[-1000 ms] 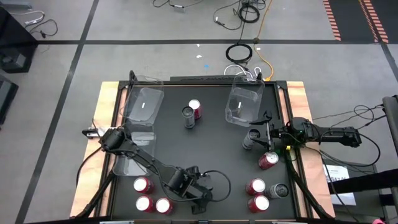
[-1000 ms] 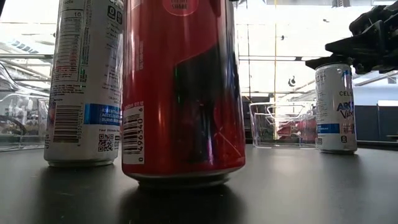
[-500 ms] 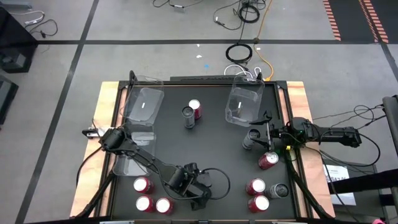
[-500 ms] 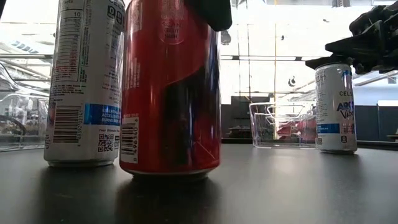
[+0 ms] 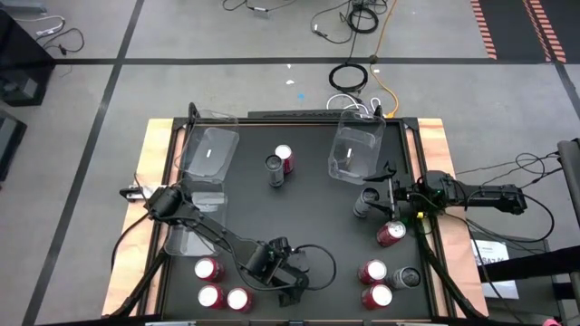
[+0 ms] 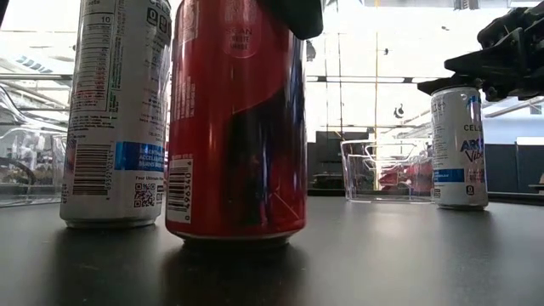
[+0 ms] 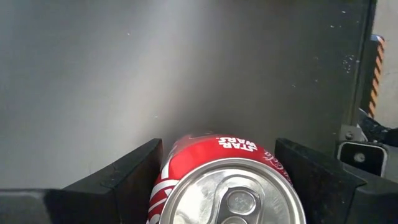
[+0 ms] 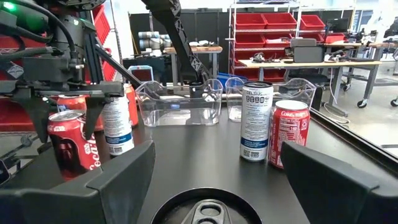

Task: Sort soda cans
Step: Move the center red soda can to the bottom middle of the table

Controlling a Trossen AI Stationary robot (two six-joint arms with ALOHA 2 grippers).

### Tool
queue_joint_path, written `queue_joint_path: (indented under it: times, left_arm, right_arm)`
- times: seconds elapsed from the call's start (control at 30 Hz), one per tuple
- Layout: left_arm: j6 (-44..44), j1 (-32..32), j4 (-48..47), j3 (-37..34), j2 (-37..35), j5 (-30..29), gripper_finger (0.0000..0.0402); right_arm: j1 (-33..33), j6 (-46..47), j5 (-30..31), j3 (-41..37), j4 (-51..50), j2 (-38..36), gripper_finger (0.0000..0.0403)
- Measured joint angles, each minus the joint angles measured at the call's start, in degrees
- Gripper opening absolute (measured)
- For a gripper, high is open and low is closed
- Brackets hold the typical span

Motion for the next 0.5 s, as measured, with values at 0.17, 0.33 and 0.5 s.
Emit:
queue_joint_path:
  times: [0.17, 0.33, 0.5]
  left_arm:
    - [-0.1, 0.08, 0.17, 0.0, 0.0, 0.19, 0.0307]
    - [-0.14, 0.11, 0.17, -0.01, 0.0, -0.76, 0.0307]
    - [-0.26, 0.16, -0.07, -0.04, 0.0, -3.58, 0.0325]
  right_arm:
    - [-0.02, 0.01, 0.01, 0.01, -0.01, 0.0, 0.0339]
    - [0.0, 0.01, 0.0, 0.01, -0.01, 0.0, 0.0339]
    - [0.0, 0.01, 0.01, 0.02, 0.0, -0.01, 0.0339]
